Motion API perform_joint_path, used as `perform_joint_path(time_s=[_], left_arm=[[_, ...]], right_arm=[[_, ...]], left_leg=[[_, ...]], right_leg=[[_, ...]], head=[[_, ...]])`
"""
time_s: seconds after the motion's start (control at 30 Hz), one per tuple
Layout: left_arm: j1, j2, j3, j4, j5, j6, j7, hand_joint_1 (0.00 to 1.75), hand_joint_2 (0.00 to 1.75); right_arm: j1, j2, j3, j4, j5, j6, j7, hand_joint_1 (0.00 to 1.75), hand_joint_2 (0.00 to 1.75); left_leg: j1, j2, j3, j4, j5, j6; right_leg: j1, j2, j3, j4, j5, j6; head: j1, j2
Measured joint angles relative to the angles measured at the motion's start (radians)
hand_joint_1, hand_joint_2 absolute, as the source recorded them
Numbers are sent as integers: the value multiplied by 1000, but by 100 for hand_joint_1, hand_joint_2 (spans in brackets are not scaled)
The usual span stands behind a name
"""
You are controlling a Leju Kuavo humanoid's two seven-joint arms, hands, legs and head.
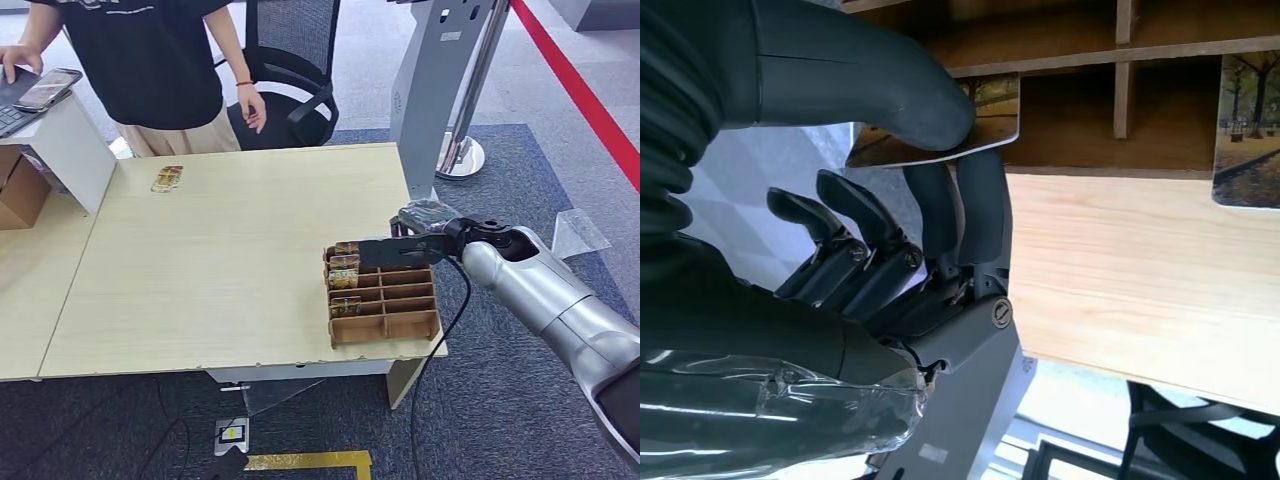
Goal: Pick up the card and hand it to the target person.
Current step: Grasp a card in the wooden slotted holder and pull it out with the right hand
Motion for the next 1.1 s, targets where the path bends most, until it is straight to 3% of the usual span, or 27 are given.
perform_joint_path(time_s=[0.47,0.7,0.87,1.1], left_arm=[[0,0,0,0,11,2,0,0,175],[0,0,0,0,13,6,0,0,175],[0,1,0,0,12,6,-1,0,175],[-2,4,-1,0,14,7,-1,0,175]], right_arm=[[-9,0,0,-1,18,-2,-19,175,175],[-33,0,0,-33,-14,46,-24,175,175],[-53,-2,-8,-82,-100,108,-17,175,175],[-134,-31,-14,-193,-311,231,54,175,175]], left_leg=[[0,0,0,0,0,0],[0,0,0,0,0,0],[0,0,0,0,0,0],[0,0,0,0,0,0]], right_leg=[[0,0,0,0,0,0],[0,0,0,0,0,0],[0,0,0,0,0,0],[0,1,0,0,0,0]], head=[[0,0],[0,0],[0,0],[0,0]])
